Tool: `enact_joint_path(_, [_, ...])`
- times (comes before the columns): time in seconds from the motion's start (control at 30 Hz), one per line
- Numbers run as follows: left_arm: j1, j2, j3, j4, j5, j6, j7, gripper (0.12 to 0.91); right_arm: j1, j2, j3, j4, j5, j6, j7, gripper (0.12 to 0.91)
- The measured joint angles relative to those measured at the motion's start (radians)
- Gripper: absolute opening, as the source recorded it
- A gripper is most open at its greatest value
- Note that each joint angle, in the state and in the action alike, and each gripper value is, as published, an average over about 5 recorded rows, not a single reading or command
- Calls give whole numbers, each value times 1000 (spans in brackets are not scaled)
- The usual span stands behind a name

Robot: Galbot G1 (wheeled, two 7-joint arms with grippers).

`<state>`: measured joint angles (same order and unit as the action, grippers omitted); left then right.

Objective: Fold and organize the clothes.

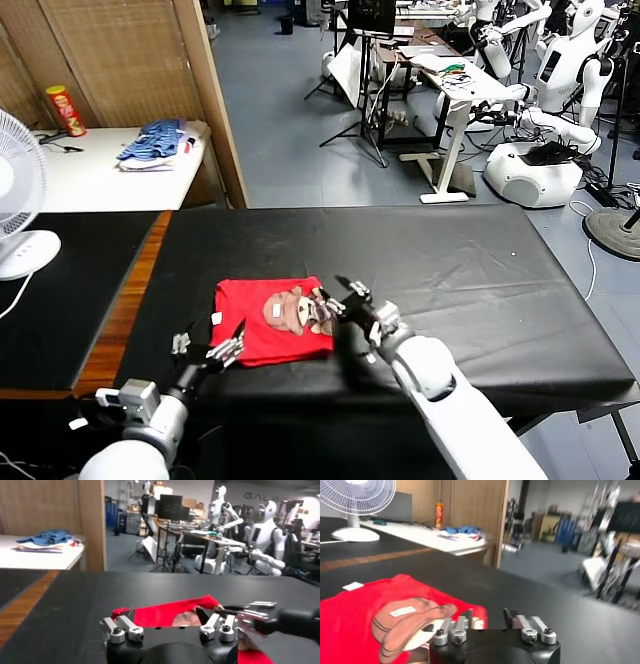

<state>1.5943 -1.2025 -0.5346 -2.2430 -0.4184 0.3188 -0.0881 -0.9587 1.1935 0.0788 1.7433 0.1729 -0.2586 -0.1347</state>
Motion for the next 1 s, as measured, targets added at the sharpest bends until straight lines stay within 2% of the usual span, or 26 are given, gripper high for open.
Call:
enact_joint_path(0.1, [0, 13, 3, 19, 14, -42, -7, 798, -72, -38, 35, 69, -15, 56, 47, 725])
enact_joint_path(0.2, [3, 26, 8, 28, 15, -60, -36, 798, -165, -64, 88, 148, -18, 84, 97, 787])
enact_joint_path(0.3, [15, 43, 11, 26, 8, -65, -62, 798, -275, -73, 156, 229, -5, 93, 142, 797])
enact_joint_path(0.53, [91, 97, 8, -20, 2, -70, -79, 798, -581, -51, 323, 434, 1, 103, 239, 798])
enact_joint_path(0.7, [168, 121, 4, -64, 12, -80, -97, 798, -751, -27, 412, 560, -4, 96, 289, 798])
enact_joint_path(0.9, [256, 120, 5, -121, 14, -81, -156, 798, -902, 0, 475, 659, -11, 68, 335, 798])
enact_joint_path(1.0, [293, 119, 6, -152, -5, -57, -192, 798, -961, 9, 486, 691, -9, 41, 367, 798])
